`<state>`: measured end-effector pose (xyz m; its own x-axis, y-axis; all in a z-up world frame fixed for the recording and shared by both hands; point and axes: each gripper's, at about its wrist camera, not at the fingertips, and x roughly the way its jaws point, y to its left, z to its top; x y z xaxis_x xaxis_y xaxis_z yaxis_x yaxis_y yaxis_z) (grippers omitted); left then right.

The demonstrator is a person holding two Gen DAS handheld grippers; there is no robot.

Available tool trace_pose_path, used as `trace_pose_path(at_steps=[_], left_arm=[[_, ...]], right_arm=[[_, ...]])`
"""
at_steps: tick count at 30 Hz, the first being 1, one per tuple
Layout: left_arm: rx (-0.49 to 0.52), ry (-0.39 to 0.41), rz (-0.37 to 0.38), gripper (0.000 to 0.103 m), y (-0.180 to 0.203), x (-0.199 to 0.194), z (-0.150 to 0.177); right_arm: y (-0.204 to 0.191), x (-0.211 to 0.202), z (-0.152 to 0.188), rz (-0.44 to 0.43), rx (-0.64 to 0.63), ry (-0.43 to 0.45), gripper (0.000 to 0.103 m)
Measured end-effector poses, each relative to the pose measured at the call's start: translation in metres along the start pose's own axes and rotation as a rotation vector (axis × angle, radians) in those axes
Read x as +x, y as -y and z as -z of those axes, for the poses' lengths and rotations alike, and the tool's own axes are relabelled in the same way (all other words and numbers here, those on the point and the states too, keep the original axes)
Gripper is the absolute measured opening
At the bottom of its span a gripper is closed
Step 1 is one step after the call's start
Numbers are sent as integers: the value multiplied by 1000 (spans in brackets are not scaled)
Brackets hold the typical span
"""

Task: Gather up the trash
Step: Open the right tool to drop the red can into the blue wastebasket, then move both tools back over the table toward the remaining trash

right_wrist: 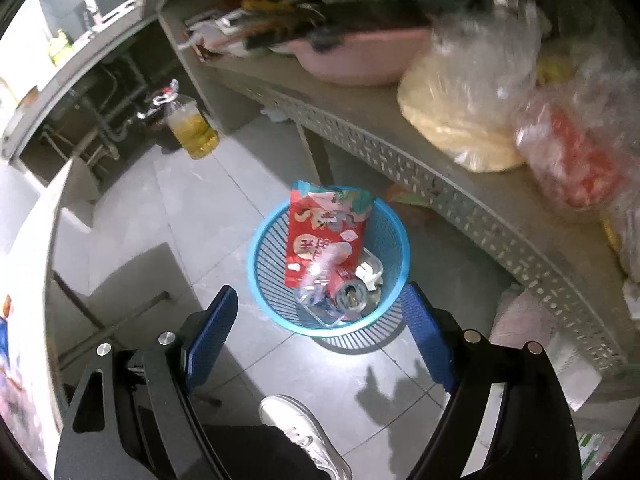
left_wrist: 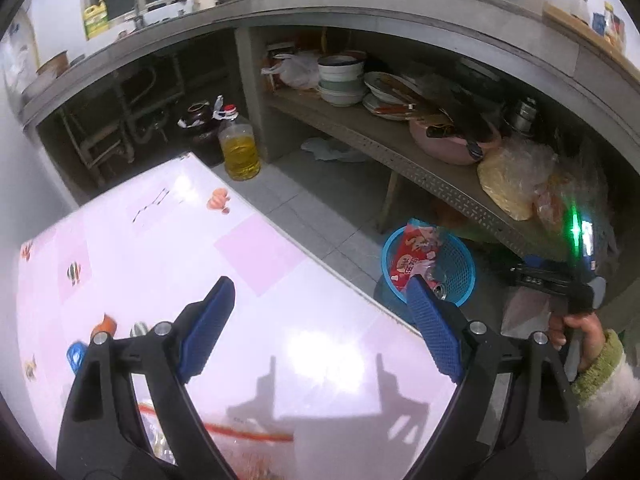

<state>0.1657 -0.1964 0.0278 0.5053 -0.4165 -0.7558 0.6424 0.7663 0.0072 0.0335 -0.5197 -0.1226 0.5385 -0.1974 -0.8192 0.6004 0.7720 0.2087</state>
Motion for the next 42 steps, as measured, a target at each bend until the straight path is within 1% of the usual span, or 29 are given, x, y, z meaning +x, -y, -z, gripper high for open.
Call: trace_pose_path(at_steps=[5,7,12,16,24,26,28,30,32,36,39,42], left_arm=[[-45,19,-7,83,-11,-13,10],[-61,25,-9,83,-16,-17,13],[-90,38,-19,83,-25,-27,21],[-119,53,-29,83,-35,-35,27],[-168,67,-54,83,-55,-44,37],[-180,70,-57,83,-59,-46,39],[-190,74,-60,83,-64,-49,43],[-199,79,-64,83,-68,-51,46],[-209,85,-67,83,-72,-54,49],[-241,100,-87,83,-83,-61,55],[-282,118,-122,83,-98,-72,62],[-329,134,-177,83,-119,-86,71]], right_arm=[[-26,-30,-2,-23,-64,39,82],[-39,-42,-5,-24,-97,61,86],[-69,-71,-11,-13,-172,130,93],[-94,-92,-12,28,-235,180,96],[-133,-125,-6,110,-369,286,96],[-139,-132,-7,111,-392,305,96],[-145,-138,-6,82,-408,312,96],[-148,-143,-6,26,-408,314,96],[-151,-146,-4,-10,-399,314,96],[-155,-147,-4,-54,-383,302,96],[-159,-147,-3,-111,-365,271,96],[-166,-146,-2,-192,-350,245,96]])
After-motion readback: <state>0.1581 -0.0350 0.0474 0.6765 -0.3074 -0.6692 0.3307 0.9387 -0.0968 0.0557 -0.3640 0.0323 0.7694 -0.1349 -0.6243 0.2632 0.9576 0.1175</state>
